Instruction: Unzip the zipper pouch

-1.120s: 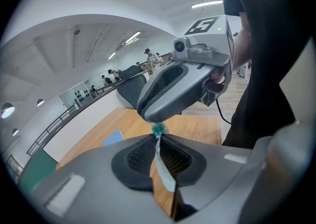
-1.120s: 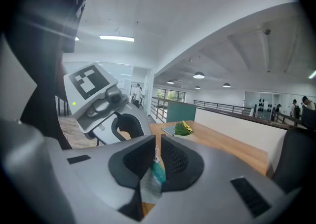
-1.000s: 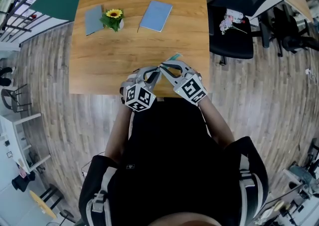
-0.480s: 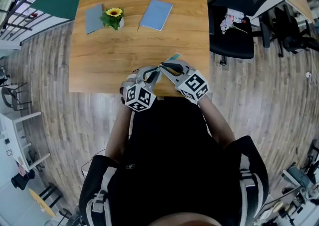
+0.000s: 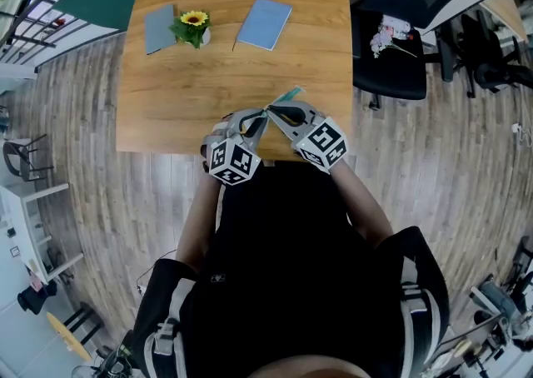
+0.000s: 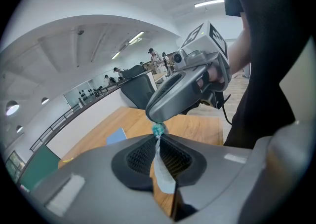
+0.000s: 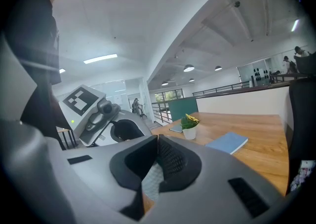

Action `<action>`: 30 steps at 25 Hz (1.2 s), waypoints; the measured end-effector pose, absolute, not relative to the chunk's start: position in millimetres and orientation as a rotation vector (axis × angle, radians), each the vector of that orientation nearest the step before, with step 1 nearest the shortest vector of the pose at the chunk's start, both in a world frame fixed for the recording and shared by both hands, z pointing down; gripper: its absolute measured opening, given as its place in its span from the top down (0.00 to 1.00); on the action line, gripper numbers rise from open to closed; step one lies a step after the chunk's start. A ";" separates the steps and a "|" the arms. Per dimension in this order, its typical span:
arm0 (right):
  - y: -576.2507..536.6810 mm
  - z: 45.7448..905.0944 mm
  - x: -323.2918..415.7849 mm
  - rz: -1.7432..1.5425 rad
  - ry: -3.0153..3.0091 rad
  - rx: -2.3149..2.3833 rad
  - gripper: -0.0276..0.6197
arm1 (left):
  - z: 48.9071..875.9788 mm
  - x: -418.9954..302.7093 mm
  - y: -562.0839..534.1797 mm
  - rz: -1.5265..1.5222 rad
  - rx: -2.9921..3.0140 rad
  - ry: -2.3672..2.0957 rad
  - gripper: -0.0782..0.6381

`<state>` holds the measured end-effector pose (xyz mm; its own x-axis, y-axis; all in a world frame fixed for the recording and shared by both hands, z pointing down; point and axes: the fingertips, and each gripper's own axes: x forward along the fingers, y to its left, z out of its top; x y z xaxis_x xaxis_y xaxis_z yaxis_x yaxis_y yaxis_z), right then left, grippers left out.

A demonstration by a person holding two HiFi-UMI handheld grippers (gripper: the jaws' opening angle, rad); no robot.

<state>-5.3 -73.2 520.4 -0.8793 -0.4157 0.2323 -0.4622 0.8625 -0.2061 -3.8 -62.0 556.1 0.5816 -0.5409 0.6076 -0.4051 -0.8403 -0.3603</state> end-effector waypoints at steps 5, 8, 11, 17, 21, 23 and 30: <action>-75.6 518.5 -5.5 0.394 -2.863 0.683 0.95 | 554.1 -4.7 -63.6 -1.081 -2.648 0.812 0.85; -77.7 518.7 -6.1 0.395 -2.864 0.691 0.95 | 553.9 -5.6 -64.8 -1.074 -2.654 0.818 0.85; -78.3 518.3 -8.7 0.391 -2.861 0.700 0.95 | 553.2 -8.1 -64.9 -1.071 -2.656 0.827 0.85; -79.8 517.0 -11.6 0.406 -2.863 0.737 0.95 | 550.9 -12.1 -65.2 -1.062 -2.662 0.849 0.85; -79.1 518.8 -12.4 0.421 -2.861 0.756 0.95 | 551.9 -13.2 -63.8 -1.057 -2.668 0.854 0.85; -78.9 519.6 -12.2 0.425 -2.858 0.763 0.95 | 552.8 -13.1 -63.1 -1.057 -2.674 0.854 0.85; -79.5 521.1 -6.3 0.488 -2.866 0.790 0.95 | 552.2 -9.9 -62.0 -1.052 -2.677 0.852 0.85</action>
<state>-6.3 -79.5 521.1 -0.8547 -0.4759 0.2071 -0.5177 0.8108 -0.2733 -9.9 -62.0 552.2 0.5949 -0.5538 0.5826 -0.4546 -0.8296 -0.3243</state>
